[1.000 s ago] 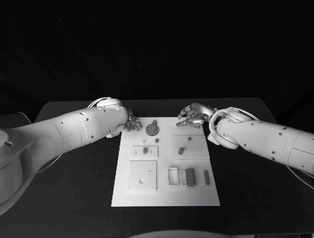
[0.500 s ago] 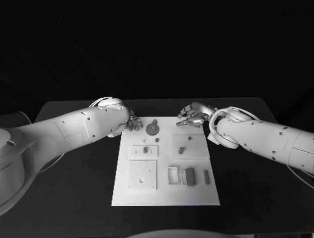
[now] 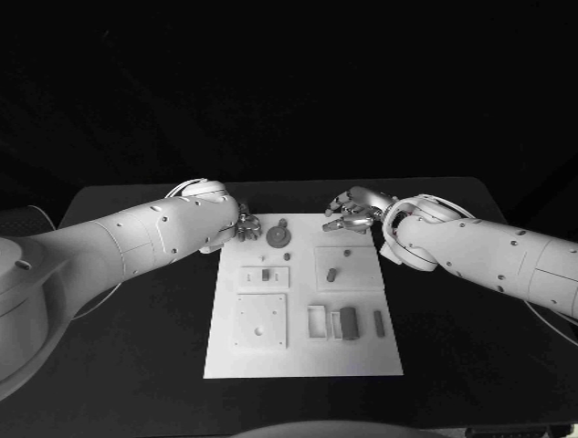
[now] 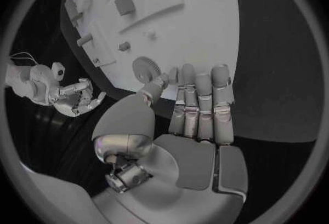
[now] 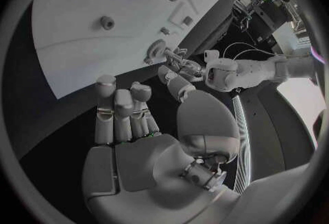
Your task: Assemble the parts on the task board
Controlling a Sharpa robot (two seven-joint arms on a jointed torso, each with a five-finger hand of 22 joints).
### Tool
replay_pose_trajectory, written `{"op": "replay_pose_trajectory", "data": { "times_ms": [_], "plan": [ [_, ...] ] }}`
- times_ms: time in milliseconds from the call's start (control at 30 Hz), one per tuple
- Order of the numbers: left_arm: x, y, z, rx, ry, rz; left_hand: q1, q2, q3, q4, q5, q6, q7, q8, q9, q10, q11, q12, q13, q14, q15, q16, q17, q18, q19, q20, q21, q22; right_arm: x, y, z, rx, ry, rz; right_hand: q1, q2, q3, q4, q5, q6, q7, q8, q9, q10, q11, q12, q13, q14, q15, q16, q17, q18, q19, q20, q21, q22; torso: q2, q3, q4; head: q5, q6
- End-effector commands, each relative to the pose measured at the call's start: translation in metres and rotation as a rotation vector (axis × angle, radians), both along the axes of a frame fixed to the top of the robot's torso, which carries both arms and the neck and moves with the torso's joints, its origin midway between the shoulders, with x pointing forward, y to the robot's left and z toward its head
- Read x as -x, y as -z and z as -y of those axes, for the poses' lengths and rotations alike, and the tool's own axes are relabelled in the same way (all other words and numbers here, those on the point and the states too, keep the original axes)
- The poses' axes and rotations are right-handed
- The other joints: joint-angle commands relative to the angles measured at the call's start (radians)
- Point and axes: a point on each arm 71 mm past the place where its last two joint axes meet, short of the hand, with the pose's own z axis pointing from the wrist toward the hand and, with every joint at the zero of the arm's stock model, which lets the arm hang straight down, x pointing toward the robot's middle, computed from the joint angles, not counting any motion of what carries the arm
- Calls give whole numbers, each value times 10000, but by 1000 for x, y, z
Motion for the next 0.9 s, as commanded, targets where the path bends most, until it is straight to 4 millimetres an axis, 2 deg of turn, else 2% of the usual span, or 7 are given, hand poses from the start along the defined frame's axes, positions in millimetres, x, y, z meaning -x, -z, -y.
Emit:
{"op": "replay_pose_trajectory", "data": {
  "times_ms": [33,200,300,367,667,900],
  "plan": [
    [2,3,2,96,57,-72,120,-18,160,62,-3,31,12,-9,-31,60,18,-35,-1,30,-38,49,-5,552,75,-23,-9,27,1,1,-1,71,-124,-69,-115,21,-19,60,49,-9,60,55,-12,-80,11,47,-11,-11,-38,59,-12,684,-28,-65,-34,101,-6,0,8,16,-20],
    [2,2,0,143,3,54,518,177,398,-85,217,218,-72,136,-2,259,-70,108,93,189,-118,224,73,566,268,-79,130,198,1,1,0,75,-115,-70,-118,20,-21,62,49,-8,60,56,-13,-79,11,48,-12,-11,-38,59,-12,684,-28,-64,-34,101,-6,0,7,29,-38],
    [2,1,2,314,20,334,983,314,625,-333,292,630,-268,370,52,655,-269,389,274,496,-307,577,271,616,633,-212,414,424,1,1,0,76,-111,-69,-121,20,-22,64,49,-8,60,56,-13,-79,11,48,-12,-11,-38,59,-12,684,-28,-64,-34,101,-6,-8,6,22,-45],
    [4,1,3,326,73,289,1143,262,845,-329,226,787,-343,442,45,791,-349,498,384,618,-417,712,365,616,798,-280,547,553,1,1,0,75,-111,-66,-124,20,-23,66,48,-7,60,57,-13,-78,11,49,-12,-11,-38,59,-12,684,-28,-64,-34,101,-7,-11,12,25,-51],
    [9,1,0,303,-56,60,1200,263,928,-398,239,1000,-444,549,38,958,-456,681,608,776,-546,971,531,609,993,-402,774,804,0,1,1,83,-93,-68,-137,19,-27,75,48,-7,60,58,-14,-78,12,50,-14,-11,-38,59,-13,684,-29,-62,-35,101,-12,-5,10,54,-71],
    [17,-5,-7,522,-404,-160,1160,246,946,-383,389,1151,-520,639,42,1086,-536,808,757,899,-638,1124,615,611,1142,-492,935,860,1,1,2,85,-72,-61,-141,19,-27,78,48,-8,60,58,-14,-78,11,50,-15,-11,-38,59,-14,684,-29,-62,-35,102,-18,2,18,53,-81]
  ]
}}
